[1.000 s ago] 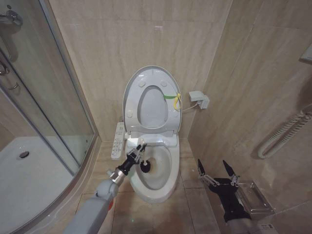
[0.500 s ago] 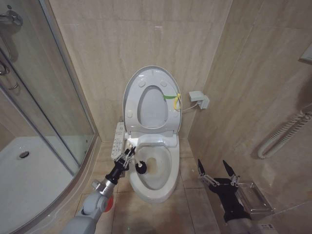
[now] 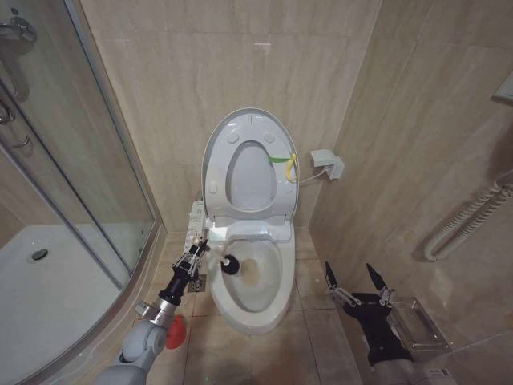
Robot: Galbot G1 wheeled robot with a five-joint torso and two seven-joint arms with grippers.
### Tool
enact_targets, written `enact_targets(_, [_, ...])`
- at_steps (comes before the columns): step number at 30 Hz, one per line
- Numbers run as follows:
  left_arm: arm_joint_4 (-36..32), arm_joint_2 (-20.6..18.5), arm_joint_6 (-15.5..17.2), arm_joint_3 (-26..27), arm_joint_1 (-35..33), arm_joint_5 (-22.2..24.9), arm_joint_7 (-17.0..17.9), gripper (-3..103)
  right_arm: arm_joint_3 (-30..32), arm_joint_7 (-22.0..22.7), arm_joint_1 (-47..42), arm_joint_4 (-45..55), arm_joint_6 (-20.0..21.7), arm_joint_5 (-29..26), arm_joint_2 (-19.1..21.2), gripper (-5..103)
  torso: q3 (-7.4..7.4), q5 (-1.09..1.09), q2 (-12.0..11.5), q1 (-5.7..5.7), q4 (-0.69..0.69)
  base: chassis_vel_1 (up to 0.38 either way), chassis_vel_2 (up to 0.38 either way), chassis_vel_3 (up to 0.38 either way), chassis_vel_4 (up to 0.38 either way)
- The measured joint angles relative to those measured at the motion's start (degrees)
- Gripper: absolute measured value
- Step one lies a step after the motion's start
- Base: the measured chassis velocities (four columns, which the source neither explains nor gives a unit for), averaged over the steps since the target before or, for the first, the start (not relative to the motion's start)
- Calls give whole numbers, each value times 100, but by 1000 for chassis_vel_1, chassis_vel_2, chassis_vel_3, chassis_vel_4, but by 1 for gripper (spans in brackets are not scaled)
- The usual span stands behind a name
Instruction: Open the toilet lid, clean the toilet bowl with a toilet brush, close the toilet lid, and flush.
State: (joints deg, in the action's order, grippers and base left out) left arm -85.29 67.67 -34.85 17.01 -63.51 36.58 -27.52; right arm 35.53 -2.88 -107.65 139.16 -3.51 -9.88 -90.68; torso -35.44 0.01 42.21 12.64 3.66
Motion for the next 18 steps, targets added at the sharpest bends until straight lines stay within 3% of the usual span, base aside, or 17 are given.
enact_targets(12, [-431, 148, -10, -50, -262, 220, -13, 18, 0, 0, 0, 0, 0, 0, 0, 100, 0, -1, 0, 0, 1, 0, 0, 0, 0])
enact_targets(18, [-1052, 185, -2, 167, -805, -19, 73, 18, 0, 1, 0, 0, 0, 0, 0, 100, 0, 0, 0, 0, 0, 0, 0, 0, 0])
